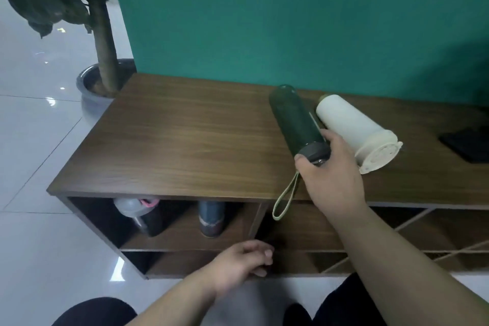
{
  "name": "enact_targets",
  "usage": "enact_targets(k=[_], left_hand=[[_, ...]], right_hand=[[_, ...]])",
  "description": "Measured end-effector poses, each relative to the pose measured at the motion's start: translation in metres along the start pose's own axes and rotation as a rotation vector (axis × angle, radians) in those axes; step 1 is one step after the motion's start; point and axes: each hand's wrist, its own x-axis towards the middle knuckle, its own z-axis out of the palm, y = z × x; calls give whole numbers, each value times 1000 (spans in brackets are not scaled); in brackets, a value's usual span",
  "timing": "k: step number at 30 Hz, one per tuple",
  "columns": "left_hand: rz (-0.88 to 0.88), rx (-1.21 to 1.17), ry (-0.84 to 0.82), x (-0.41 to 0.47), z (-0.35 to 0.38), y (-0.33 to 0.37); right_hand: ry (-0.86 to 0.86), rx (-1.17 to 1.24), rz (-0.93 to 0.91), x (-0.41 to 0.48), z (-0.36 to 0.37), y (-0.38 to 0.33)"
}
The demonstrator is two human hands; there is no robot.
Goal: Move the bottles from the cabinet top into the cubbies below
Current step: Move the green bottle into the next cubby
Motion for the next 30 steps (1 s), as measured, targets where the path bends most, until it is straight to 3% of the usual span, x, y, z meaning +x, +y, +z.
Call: enact_targets(k=[3, 7, 13, 18, 21, 24, 27, 30], left_hand=[[-55, 71, -20, 13, 9, 13], [-57, 80, 118, 20, 28, 17], [-93, -136, 193, 17, 62, 3], [-122, -224, 159, -4, 59, -14], [-74, -366, 100, -14, 54, -17], [-76, -292, 63, -18, 55, -18], [-101, -150, 55, -8, 59, -26], [-132, -159, 141, 11, 58, -32]], right_hand=[[6, 72, -27, -22, -19, 1], [71, 187, -109, -62, -64, 11], [221, 441, -253, -112, -128, 33], [69, 410, -271, -137, -143, 47], [-81, 252, -231, -150, -133, 53], [-183, 141, -118, -156, -110, 59], [-210, 170, -3, -158, -78, 71], [-247, 238, 164, -154, -50, 87]])
